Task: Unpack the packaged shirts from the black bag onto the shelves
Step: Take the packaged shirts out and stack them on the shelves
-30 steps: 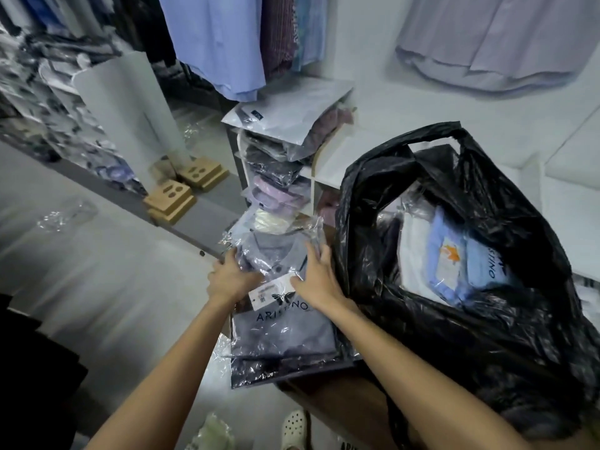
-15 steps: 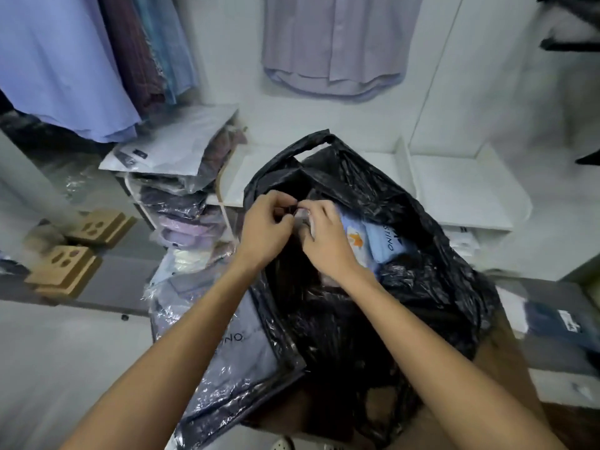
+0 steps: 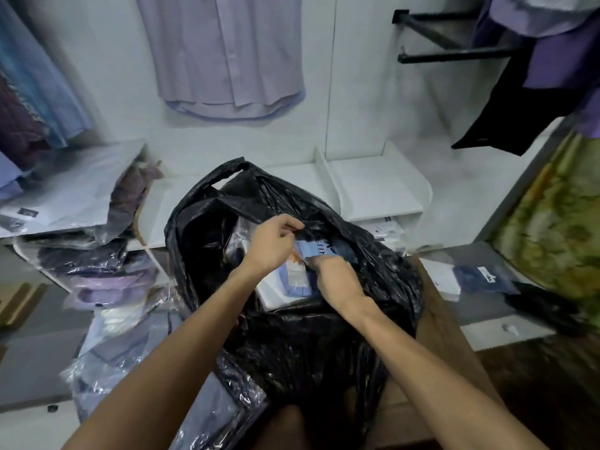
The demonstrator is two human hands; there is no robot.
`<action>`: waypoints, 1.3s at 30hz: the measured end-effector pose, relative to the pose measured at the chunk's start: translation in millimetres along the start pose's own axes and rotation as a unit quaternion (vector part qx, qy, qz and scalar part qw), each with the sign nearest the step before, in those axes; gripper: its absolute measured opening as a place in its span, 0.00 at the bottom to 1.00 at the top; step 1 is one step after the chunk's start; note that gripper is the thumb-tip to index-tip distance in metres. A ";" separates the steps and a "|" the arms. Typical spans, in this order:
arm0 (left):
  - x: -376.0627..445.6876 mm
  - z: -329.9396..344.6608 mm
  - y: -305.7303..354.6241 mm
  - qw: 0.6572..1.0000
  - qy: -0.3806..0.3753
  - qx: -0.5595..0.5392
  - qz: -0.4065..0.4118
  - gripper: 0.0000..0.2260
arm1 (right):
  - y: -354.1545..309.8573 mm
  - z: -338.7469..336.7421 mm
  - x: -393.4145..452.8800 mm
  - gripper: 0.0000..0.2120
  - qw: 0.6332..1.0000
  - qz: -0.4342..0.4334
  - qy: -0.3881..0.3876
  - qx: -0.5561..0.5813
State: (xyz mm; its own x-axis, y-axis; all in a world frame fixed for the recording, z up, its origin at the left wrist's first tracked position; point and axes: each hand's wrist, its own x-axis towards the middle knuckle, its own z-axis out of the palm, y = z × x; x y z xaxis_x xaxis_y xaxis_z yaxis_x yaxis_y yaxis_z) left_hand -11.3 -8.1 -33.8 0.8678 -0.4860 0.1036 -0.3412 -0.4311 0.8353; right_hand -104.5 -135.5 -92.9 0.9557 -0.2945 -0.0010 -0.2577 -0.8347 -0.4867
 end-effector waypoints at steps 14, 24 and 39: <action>3.9 -47.9 -9.9 0.981 -0.051 0.186 0.016 0.17 | -36.4 7.6 -27.9 0.18 0.952 -0.166 -0.178 0.183; -7.2 -37.4 -31.1 0.882 -0.073 0.459 -0.070 0.24 | -17.8 2.3 -4.1 0.49 0.993 0.048 -0.112 0.008; 8.1 -26.5 -45.8 0.937 -0.180 0.288 -0.088 0.34 | -8.3 10.8 -1.3 0.23 0.960 -0.114 -0.242 0.077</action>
State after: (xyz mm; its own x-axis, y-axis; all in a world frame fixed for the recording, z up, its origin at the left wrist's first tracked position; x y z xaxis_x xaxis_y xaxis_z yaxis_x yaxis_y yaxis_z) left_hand 20.9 27.9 -56.9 0.7862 -0.5489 -0.2838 -0.4321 -0.8167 0.3826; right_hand -102.1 -123.2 -98.2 0.9486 0.1704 -0.2667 -0.0445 -0.7625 -0.6455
